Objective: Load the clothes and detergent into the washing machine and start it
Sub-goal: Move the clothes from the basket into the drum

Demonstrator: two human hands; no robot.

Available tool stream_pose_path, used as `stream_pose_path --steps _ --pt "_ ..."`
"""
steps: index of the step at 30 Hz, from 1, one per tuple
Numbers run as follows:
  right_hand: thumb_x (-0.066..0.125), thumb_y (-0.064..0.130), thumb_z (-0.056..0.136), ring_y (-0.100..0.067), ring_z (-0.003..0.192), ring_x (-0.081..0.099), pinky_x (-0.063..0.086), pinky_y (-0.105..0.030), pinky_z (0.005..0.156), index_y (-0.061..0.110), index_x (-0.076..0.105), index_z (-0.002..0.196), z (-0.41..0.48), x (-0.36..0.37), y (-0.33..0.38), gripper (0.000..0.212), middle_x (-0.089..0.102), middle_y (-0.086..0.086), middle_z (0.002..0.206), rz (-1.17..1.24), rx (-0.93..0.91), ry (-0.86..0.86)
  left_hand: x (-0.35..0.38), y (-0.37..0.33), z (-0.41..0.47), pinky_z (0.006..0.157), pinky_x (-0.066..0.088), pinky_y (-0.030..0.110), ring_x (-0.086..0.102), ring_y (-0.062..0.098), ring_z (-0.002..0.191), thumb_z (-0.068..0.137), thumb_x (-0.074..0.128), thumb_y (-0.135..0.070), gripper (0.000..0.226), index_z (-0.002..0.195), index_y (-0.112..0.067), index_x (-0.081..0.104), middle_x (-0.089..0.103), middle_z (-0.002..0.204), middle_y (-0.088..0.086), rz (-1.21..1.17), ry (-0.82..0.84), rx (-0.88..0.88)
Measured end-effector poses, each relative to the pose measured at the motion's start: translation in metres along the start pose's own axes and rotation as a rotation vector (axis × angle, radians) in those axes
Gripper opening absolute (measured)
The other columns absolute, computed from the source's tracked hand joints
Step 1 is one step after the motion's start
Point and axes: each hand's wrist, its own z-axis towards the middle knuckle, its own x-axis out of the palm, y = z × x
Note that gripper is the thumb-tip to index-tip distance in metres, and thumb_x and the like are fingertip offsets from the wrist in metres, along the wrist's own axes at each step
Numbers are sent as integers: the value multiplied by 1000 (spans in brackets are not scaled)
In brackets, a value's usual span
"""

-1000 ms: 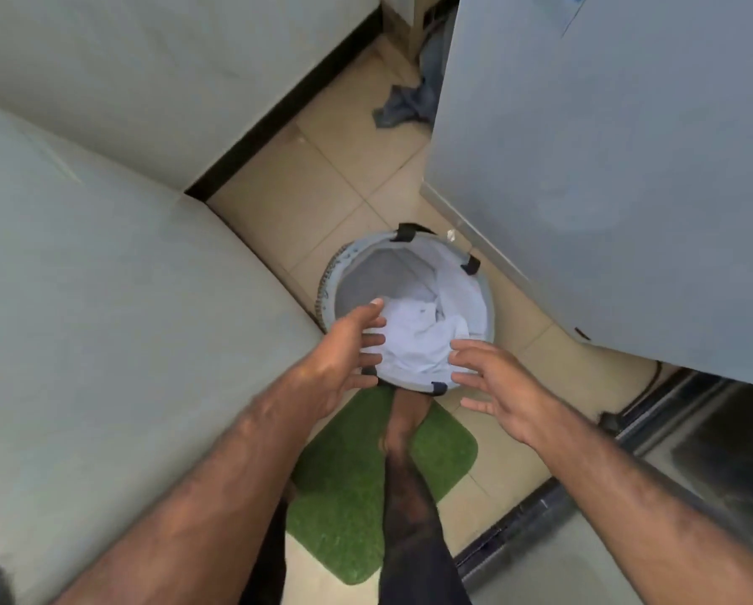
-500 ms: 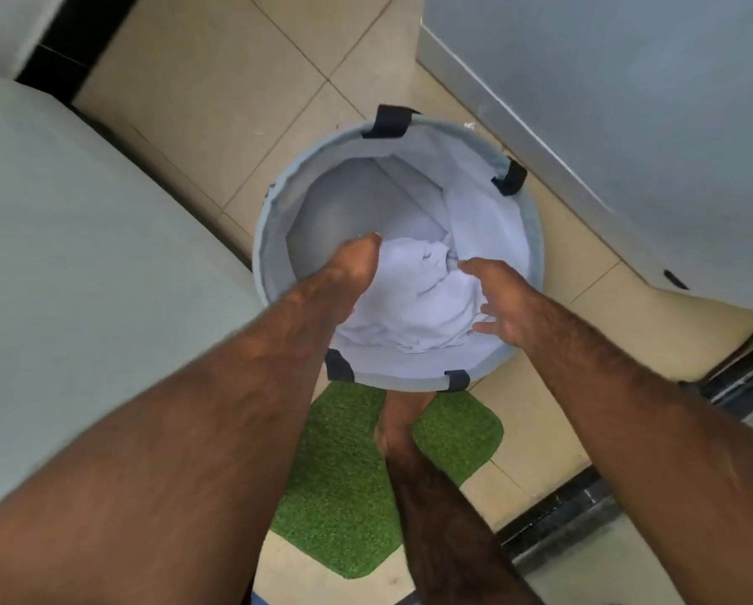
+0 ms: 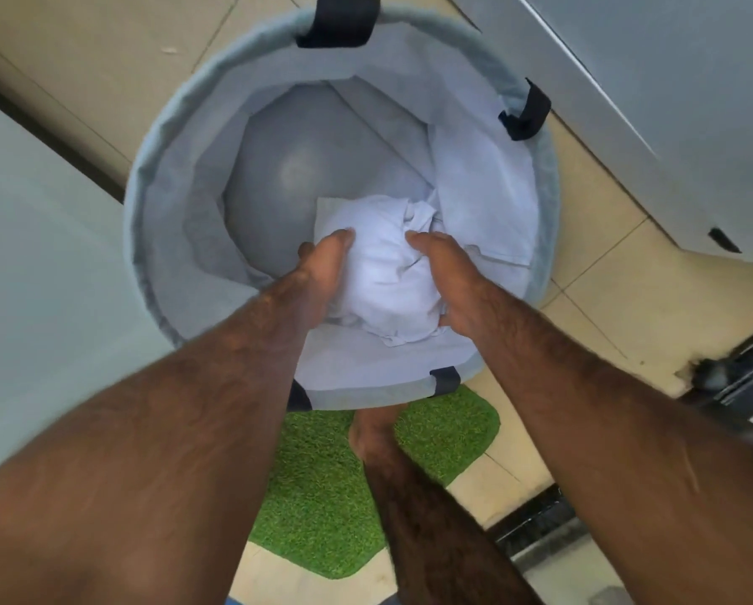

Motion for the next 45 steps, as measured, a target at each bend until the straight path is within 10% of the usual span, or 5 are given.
stream_pose_path --steps 5,13,20,34,45 --pt "73 71 57 -26 115 69 50 -55 105 37 71 123 3 -9 -11 74 73 5 125 172 18 23 1 3 -40 72 53 29 69 19 81 90 65 -52 30 96 -23 69 75 94 0 -149 181 57" --pt "81 57 77 -29 110 75 54 -53 106 24 74 126 -90 -22 12 59 79 -4 119 322 -69 145 -31 -16 -76 98 55 47 73 31 104 36 78 -87 110 128 -28 68 75 120 4 -368 140 103" --pt "78 58 82 -30 110 75 54 -49 105 21 73 127 -230 -33 58 59 79 -6 119 364 -120 191 -81 -50 -250 85 58 41 75 32 93 83 68 -65 56 107 -15 74 81 91 12 -411 289 164" --pt "59 40 97 -24 117 73 48 -45 105 23 69 135 -598 -54 142 43 76 -6 128 222 -573 337 -203 -24 -585 107 51 47 73 31 108 90 63 -57 56 121 -11 73 78 114 12 -702 492 495" --pt "55 42 99 -25 108 76 65 -33 76 22 80 114 -819 63 151 36 80 -8 117 130 -925 452 -391 30 -752 101 55 42 75 25 105 94 60 -53 47 118 -15 74 79 110 8 -744 404 924"
